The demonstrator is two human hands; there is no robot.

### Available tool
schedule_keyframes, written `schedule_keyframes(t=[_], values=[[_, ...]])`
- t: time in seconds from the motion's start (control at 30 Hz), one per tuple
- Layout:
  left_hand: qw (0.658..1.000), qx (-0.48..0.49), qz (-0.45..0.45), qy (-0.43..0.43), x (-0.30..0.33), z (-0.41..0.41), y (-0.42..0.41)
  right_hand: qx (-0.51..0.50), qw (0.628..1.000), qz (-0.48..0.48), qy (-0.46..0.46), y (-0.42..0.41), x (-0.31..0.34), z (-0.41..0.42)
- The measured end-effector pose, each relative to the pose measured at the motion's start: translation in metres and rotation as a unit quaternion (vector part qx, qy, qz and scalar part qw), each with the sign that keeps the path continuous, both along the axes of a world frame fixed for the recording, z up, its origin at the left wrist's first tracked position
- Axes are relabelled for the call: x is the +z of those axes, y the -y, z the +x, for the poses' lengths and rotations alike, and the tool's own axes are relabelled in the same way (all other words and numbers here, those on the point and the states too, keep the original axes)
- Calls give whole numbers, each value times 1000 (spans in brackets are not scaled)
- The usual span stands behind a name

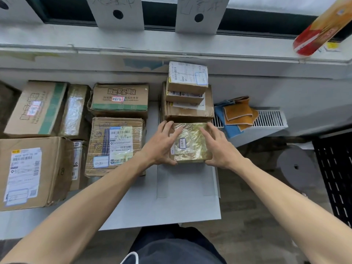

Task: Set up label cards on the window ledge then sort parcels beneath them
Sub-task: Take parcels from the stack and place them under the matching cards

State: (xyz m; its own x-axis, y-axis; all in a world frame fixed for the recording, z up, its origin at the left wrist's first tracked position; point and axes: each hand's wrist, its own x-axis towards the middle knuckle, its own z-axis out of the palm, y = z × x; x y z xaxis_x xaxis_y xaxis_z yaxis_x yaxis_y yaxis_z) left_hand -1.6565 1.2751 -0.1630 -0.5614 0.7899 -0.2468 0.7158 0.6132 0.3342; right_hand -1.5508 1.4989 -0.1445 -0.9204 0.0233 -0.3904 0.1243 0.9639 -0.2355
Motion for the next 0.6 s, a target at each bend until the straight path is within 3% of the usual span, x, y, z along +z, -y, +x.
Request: schedule_keyframes(t=[0.6], values=[[999,21,-36,-5,-8,8,-7,-15,997,50,57,17,-13,-18]])
